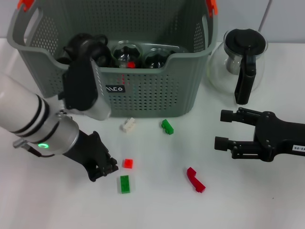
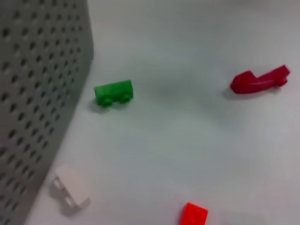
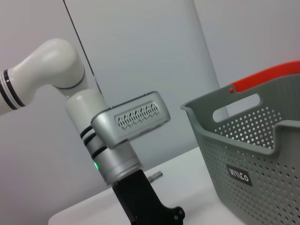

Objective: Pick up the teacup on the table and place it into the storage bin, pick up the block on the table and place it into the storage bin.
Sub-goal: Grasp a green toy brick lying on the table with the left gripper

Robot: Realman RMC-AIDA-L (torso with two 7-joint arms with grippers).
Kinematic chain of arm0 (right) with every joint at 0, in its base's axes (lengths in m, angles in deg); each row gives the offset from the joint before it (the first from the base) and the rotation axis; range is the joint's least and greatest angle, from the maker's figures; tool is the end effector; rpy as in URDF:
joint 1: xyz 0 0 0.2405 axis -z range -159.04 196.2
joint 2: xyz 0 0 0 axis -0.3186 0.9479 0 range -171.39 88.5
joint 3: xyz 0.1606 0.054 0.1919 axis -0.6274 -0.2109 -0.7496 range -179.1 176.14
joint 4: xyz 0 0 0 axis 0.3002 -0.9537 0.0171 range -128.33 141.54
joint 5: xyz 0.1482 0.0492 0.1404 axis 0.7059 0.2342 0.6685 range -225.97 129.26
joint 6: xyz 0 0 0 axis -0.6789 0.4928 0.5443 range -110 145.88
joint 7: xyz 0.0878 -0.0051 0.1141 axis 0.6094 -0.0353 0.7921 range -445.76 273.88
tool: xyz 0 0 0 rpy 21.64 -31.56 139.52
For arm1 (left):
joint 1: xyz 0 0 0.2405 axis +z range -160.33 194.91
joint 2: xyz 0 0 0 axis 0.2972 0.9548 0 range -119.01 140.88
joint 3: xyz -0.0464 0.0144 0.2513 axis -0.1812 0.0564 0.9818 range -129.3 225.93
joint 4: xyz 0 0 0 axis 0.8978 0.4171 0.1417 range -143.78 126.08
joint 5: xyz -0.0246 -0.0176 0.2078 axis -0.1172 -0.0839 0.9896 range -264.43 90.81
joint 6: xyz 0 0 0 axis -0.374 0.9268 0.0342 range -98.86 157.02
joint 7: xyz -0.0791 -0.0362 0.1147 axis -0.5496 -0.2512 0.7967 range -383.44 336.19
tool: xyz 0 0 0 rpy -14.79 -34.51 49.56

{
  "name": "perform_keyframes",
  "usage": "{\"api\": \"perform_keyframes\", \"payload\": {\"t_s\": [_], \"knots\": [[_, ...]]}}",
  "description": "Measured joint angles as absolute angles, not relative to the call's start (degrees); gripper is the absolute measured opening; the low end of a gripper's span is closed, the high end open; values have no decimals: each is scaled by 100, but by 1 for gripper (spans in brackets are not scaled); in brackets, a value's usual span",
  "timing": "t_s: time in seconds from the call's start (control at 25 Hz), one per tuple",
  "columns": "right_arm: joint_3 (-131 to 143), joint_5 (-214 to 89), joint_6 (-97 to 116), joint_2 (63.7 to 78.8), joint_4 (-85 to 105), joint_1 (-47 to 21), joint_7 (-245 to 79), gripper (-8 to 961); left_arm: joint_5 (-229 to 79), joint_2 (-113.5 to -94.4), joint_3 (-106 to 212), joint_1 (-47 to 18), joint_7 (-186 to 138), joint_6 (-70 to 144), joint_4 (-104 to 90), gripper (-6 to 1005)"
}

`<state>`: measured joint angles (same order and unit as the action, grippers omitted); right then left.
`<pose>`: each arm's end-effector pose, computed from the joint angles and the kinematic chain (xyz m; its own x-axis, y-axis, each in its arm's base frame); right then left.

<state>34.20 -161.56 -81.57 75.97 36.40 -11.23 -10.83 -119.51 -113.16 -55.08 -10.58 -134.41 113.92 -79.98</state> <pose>0.2614 0.3016 -0.0005 0.7106 -0.3560 -0.6069 -0.4344 -0.9005 0.0196 -0.2195 0.3255 -0.0368 0.9112 0.2773 -0.3047 0.2213 -0.9533 -0.2058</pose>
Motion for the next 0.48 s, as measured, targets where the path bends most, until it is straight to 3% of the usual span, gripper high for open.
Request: {"api": "perform_keyframes", "payload": {"t_s": [0.48], "knots": [[3420, -16162, -8160, 7590, 3637, -1132, -1087, 940, -12243, -11353, -5534, -842, -13335, 11957, -8304, 155]]}}
